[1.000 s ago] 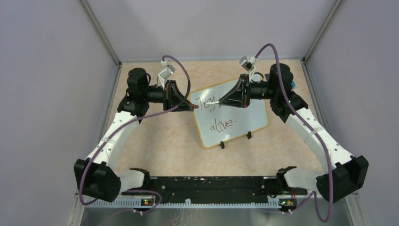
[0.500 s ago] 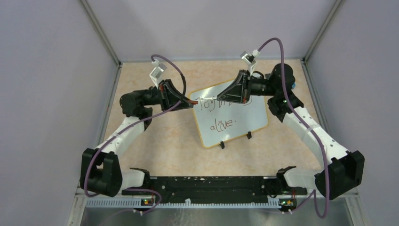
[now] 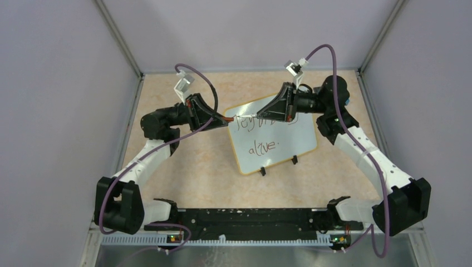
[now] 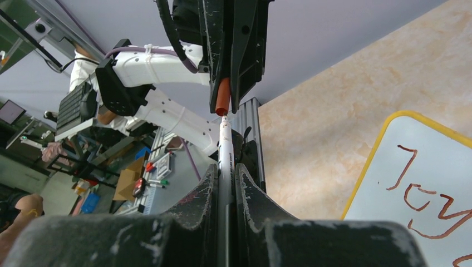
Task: Write a sentence on the whiteboard
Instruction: Close the whiteboard marker at the center of the board.
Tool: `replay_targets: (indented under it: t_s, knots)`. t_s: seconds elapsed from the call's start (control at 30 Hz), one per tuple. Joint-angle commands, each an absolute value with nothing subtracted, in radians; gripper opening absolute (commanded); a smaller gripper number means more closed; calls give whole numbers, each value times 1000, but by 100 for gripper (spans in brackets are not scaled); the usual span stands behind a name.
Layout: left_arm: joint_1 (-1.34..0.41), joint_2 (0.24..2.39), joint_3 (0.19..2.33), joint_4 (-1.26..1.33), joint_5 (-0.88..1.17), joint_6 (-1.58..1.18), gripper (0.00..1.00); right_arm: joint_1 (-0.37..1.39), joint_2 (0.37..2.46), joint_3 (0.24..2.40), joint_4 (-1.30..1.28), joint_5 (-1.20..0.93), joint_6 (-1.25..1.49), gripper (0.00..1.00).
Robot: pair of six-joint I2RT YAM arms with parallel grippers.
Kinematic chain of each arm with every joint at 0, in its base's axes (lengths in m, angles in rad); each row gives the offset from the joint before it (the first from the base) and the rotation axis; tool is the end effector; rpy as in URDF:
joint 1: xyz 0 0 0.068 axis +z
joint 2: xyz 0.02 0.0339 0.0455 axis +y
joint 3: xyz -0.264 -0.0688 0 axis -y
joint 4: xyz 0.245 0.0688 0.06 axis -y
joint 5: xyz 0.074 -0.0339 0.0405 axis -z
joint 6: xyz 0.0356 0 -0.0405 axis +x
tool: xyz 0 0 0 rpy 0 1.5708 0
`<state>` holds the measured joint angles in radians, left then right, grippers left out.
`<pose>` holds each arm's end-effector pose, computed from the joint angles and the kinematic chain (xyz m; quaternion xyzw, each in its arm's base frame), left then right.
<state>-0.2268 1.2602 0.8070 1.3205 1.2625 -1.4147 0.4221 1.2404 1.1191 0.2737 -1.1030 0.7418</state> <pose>0.2269 -0.0872 0.3762 0.3035 0.5406 -0.6931 0.3678 0.2368 0.1412 0.4068 -0.3043 0.6109 0.6403 0.3524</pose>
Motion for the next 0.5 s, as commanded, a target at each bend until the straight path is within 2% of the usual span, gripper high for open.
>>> replay_targets:
  t_s: [0.0, 0.47]
  knots:
    - [-222, 1233, 824, 1302, 1240, -1389, 0, 422, 1243, 1109, 307, -1101, 736, 0]
    - [-224, 1231, 839, 1277, 1238, -1368, 0, 454, 1258, 1122, 270, -1086, 701, 0]
